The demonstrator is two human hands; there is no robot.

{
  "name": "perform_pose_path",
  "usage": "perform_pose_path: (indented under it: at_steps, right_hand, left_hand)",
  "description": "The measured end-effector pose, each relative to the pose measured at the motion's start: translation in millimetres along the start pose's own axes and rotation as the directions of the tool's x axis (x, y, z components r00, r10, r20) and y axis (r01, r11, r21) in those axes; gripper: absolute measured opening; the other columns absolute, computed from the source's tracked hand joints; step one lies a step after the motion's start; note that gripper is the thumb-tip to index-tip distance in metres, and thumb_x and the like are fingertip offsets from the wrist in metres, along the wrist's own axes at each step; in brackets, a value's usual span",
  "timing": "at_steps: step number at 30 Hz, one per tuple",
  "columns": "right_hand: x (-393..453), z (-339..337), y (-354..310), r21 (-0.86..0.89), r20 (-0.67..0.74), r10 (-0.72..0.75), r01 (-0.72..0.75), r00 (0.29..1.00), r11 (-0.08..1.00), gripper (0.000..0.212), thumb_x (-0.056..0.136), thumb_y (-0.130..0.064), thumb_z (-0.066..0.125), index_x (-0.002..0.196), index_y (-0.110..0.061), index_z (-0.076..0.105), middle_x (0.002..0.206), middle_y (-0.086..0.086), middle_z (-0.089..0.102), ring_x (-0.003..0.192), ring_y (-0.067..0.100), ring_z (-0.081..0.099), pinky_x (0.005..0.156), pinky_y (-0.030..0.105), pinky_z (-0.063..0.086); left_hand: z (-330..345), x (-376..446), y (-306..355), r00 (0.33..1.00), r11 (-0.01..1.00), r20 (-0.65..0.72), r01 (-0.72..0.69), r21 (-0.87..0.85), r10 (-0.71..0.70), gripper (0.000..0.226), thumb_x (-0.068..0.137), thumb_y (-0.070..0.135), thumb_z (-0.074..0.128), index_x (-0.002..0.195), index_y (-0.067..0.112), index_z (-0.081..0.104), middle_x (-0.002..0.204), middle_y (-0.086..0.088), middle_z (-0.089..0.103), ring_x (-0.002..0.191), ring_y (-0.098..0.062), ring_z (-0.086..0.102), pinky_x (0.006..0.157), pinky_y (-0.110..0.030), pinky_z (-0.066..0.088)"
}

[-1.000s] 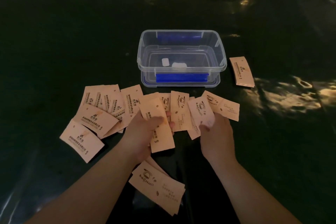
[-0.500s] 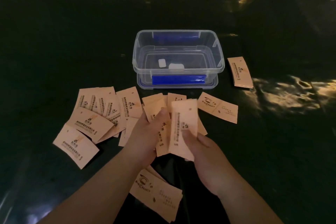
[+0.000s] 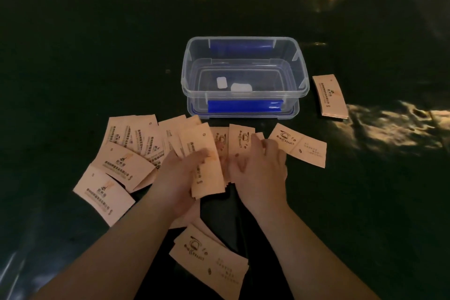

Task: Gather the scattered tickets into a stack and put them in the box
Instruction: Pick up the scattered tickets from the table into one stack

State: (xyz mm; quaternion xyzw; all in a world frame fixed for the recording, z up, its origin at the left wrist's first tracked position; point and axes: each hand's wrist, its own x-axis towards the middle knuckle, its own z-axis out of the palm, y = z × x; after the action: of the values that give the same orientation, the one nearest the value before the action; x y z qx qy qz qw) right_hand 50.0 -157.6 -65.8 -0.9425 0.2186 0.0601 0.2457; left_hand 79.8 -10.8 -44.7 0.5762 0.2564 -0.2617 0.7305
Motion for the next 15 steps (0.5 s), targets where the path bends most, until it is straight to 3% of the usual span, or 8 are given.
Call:
perform_pose_path:
  at_steps: [3, 7, 9, 11, 12, 13, 14, 15]
  right_hand:
    - [3.3, 10.2, -5.4, -0.194, -0.009, -0.069, 0.066, 0.998, 0.979, 0.068, 0.087, -0.065, 0.053, 0.139, -0.022, 0.043, 0.137, 0.007, 0.038, 0.121, 0.027, 0.038, 0.098, 0.043, 0.039]
    - [-5.1, 6.0, -2.7, -0.197, -0.060, -0.135, 0.121, 0.989, 0.973, 0.039, 0.096, -0.041, 0.054, 0.129, -0.021, 0.054, 0.129, 0.003, 0.050, 0.114, 0.020, 0.047, 0.092, 0.035, 0.046]
    - [-8.3, -5.1, -0.6, -0.033, -0.108, -0.085, 0.082, 0.990, 0.996, 0.025, 0.099, -0.030, 0.050, 0.121, -0.022, 0.059, 0.117, -0.003, 0.058, 0.100, 0.010, 0.053, 0.079, 0.024, 0.047]
    - [-10.7, -20.0, 1.7, 0.295, -0.082, 0.140, -0.110, 0.987, 0.949, 0.022, 0.101, -0.026, 0.049, 0.120, -0.024, 0.059, 0.111, -0.011, 0.058, 0.092, 0.001, 0.053, 0.070, 0.018, 0.044]
    - [-12.3, -27.4, 3.4, 0.504, 0.014, 0.259, -0.230, 0.966, 0.833, 0.021, 0.102, -0.026, 0.049, 0.121, -0.026, 0.059, 0.111, -0.011, 0.059, 0.090, 0.001, 0.054, 0.071, 0.018, 0.046]
    - [-14.9, -35.2, 3.4, 0.699, 0.163, 0.327, -0.343, 0.931, 0.627, 0.019, 0.102, -0.025, 0.050, 0.119, -0.028, 0.060, 0.110, -0.012, 0.060, 0.089, 0.002, 0.059, 0.072, 0.023, 0.051]
    - [-19.2, -43.0, 0.3, 0.807, 0.319, 0.331, -0.438, 0.888, 0.396, 0.017, 0.101, -0.024, 0.053, 0.115, -0.029, 0.062, 0.108, -0.010, 0.063, 0.089, 0.006, 0.064, 0.074, 0.029, 0.056]
    - [-23.7, -47.9, -2.5, 0.817, 0.445, 0.302, -0.520, 0.843, 0.249, 0.015, 0.100, -0.023, 0.056, 0.111, -0.030, 0.063, 0.106, -0.007, 0.065, 0.089, 0.011, 0.068, 0.075, 0.035, 0.060]
  left_hand:
    - [-7.9, 1.4, 4.8, 1.000, 1.000, -0.015, -0.004, 0.000, 0.004, 0.027, 0.103, 0.009, 0.055, 0.119, 0.028, 0.064, 0.100, -0.006, 0.084, 0.088, -0.025, 0.081, 0.076, -0.050, 0.063]
    - [-8.2, 0.8, 8.2, 0.999, 0.999, -0.032, 0.006, 0.051, -0.004, 0.029, 0.101, 0.011, 0.058, 0.121, 0.031, 0.063, 0.112, -0.007, 0.081, 0.098, -0.028, 0.078, 0.086, -0.056, 0.060]
    - [-3.5, -2.1, 10.2, 1.000, 0.998, -0.016, 0.011, 0.056, -0.011, 0.029, 0.100, 0.014, 0.060, 0.123, 0.032, 0.063, 0.116, -0.008, 0.079, 0.104, -0.031, 0.075, 0.092, -0.060, 0.058]
    - [2.4, -4.5, 10.7, 1.000, 0.997, 0.000, 0.001, 0.071, -0.001, 0.021, 0.100, 0.018, 0.061, 0.115, 0.033, 0.066, 0.113, -0.007, 0.078, 0.104, -0.031, 0.075, 0.094, -0.060, 0.057]
    - [6.2, -5.9, 10.1, 1.000, 0.997, 0.015, -0.010, 0.073, 0.009, 0.018, 0.100, 0.021, 0.062, 0.112, 0.033, 0.067, 0.110, -0.006, 0.079, 0.102, -0.030, 0.075, 0.093, -0.058, 0.058]
    - [10.5, -7.7, 8.8, 0.999, 0.997, 0.044, -0.021, 0.069, 0.018, 0.015, 0.100, 0.023, 0.061, 0.110, 0.032, 0.068, 0.107, -0.005, 0.081, 0.099, -0.029, 0.077, 0.089, -0.055, 0.059]
    - [14.6, -9.3, 6.8, 0.996, 0.998, 0.086, -0.027, 0.061, 0.022, 0.014, 0.100, 0.025, 0.060, 0.110, 0.030, 0.070, 0.103, -0.004, 0.083, 0.095, -0.026, 0.079, 0.084, -0.050, 0.060]
    - [18.6, -11.1, 4.0, 0.991, 0.998, 0.130, -0.019, 0.060, 0.011, 0.016, 0.099, 0.026, 0.061, 0.111, 0.028, 0.071, 0.102, -0.003, 0.083, 0.093, -0.023, 0.080, 0.080, -0.046, 0.060]
